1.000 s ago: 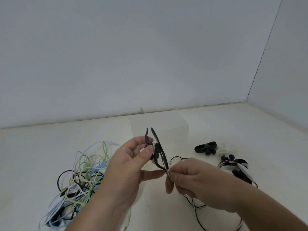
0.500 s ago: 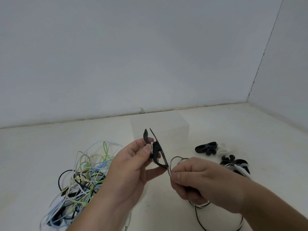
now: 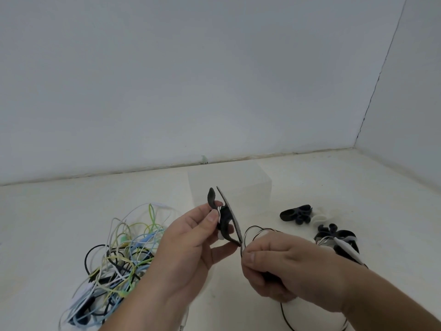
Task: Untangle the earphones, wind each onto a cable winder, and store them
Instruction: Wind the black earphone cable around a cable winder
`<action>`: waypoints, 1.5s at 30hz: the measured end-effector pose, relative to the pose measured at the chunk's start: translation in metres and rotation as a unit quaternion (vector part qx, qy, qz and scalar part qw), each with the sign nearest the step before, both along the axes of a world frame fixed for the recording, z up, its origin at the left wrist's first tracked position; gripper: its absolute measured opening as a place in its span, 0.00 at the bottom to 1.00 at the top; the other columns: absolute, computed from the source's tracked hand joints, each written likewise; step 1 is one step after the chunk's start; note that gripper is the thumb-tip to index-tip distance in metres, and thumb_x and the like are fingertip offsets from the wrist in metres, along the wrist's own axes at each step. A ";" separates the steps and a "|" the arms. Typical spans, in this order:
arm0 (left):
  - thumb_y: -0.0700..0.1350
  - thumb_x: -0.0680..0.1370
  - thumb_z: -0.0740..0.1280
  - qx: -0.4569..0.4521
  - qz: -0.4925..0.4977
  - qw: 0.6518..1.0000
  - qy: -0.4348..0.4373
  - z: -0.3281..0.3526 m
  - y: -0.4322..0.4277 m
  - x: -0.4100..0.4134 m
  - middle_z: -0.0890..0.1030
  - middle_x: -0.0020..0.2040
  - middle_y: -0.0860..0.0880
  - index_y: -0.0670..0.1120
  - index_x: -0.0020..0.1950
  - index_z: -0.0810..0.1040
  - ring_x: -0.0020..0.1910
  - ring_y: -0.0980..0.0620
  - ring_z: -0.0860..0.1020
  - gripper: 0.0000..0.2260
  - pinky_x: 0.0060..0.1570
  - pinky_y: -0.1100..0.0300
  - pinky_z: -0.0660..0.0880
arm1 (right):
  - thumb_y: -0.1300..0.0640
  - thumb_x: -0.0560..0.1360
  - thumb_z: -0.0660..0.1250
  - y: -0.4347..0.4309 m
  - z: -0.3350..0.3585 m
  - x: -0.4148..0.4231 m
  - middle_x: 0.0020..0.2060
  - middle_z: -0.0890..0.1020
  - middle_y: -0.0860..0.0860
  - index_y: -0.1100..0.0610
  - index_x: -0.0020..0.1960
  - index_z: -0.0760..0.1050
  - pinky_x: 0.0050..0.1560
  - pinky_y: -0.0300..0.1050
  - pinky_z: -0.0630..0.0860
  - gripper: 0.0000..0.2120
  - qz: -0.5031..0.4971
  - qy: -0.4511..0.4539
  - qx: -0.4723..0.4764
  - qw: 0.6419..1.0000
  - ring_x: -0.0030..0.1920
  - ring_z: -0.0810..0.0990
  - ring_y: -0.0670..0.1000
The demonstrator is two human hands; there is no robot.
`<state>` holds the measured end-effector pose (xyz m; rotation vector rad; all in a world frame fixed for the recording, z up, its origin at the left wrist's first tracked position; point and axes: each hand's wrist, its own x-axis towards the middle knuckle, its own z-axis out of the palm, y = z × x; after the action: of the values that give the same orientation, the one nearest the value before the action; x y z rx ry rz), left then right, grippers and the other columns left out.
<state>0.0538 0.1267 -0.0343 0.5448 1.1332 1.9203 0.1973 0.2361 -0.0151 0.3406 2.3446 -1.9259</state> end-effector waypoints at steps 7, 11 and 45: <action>0.40 0.70 0.67 0.027 -0.049 0.995 -0.080 -0.002 0.001 0.005 0.81 0.37 0.41 0.38 0.47 0.82 0.30 0.49 0.80 0.09 0.27 0.58 0.77 | 0.59 0.77 0.57 -0.004 0.005 0.001 0.27 0.67 0.52 0.59 0.33 0.65 0.29 0.42 0.55 0.13 0.015 0.013 -0.033 0.999 0.29 0.58 0.51; 0.35 0.70 0.73 0.013 -0.010 0.999 0.033 -0.008 0.003 0.002 0.81 0.38 0.42 0.41 0.48 0.83 0.32 0.49 0.78 0.08 0.31 0.58 0.78 | 0.56 0.77 0.58 -0.004 0.005 0.000 0.27 0.67 0.54 0.58 0.32 0.69 0.29 0.42 0.56 0.15 0.000 0.035 -0.034 0.999 0.28 0.60 0.51; 0.43 0.69 0.71 0.017 0.047 0.988 0.147 -0.006 -0.001 -0.008 0.82 0.39 0.42 0.40 0.51 0.80 0.36 0.47 0.78 0.13 0.38 0.55 0.81 | 0.51 0.82 0.62 0.005 0.001 -0.003 0.26 0.70 0.47 0.51 0.40 0.82 0.33 0.45 0.64 0.15 -0.057 0.004 0.156 0.986 0.31 0.65 0.53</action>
<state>0.0461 0.1254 -0.0402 0.8269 1.3336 1.9882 0.1945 0.2415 -0.0138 0.4999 2.6865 -1.5986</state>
